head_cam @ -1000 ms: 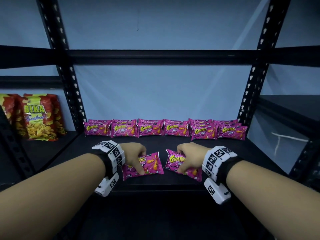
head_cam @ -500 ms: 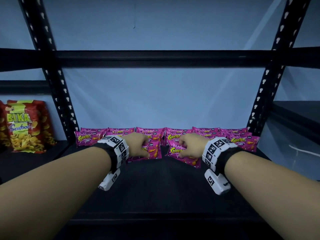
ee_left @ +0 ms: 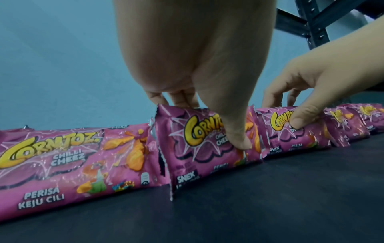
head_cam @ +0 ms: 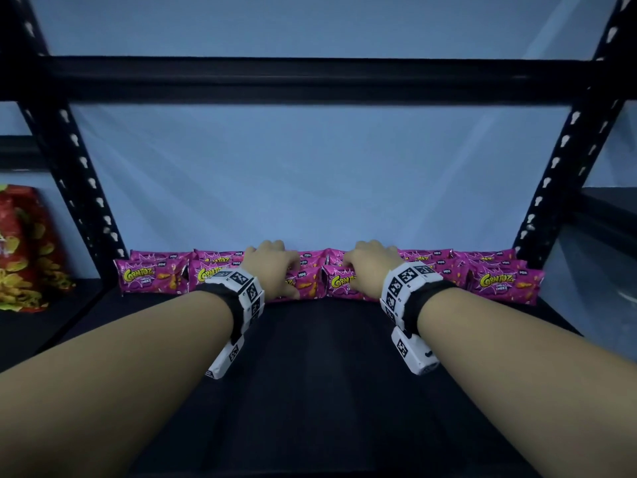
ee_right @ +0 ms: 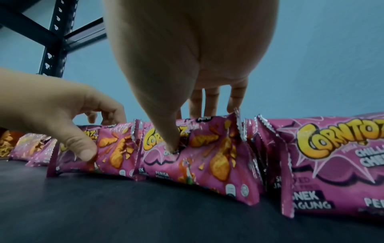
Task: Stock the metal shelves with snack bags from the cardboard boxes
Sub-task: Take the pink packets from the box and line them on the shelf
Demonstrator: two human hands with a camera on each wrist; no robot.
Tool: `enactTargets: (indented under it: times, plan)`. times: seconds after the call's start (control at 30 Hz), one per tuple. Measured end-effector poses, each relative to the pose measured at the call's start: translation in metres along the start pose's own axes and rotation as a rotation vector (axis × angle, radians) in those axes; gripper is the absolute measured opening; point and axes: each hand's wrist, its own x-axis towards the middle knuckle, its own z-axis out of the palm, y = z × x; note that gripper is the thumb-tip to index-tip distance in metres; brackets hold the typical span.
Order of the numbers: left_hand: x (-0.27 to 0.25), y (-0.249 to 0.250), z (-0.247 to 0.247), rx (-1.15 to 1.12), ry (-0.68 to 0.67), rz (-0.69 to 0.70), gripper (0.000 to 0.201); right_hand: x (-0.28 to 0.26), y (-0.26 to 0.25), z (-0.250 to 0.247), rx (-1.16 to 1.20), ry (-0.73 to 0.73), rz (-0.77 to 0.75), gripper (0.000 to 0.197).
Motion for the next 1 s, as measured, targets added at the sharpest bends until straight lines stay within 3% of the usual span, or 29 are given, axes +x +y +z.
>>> enactTargets:
  times: [0.1, 0.3, 0.47, 0.6, 0.73, 1.0]
  plan:
    - [0.0, 0.0, -0.003, 0.038, 0.054, 0.034, 0.062, -0.003, 0.001, 0.004, 0.026, 0.057, 0.027, 0.034]
    - [-0.011, 0.003, -0.006, -0.01, 0.033, 0.042, 0.05, -0.02, 0.0, 0.006, -0.002, 0.162, 0.041, 0.039]
    - [-0.026, 0.013, -0.002, -0.036, 0.081, 0.026, 0.042, -0.04, -0.01, 0.008, 0.074, 0.122, 0.073, 0.019]
    - [-0.05, 0.019, -0.005, -0.1, 0.079, 0.01, 0.033, -0.064, -0.019, 0.006, 0.098, 0.064, 0.07, 0.014]
    - [-0.093, 0.026, -0.008, -0.179, 0.003, -0.028, 0.009, -0.105, -0.038, 0.002, 0.215, 0.048, 0.082, 0.024]
    - [-0.234, 0.018, 0.011, -0.394, 0.105, -0.153, 0.018, -0.19, -0.111, 0.034, 0.521, 0.167, -0.002, 0.032]
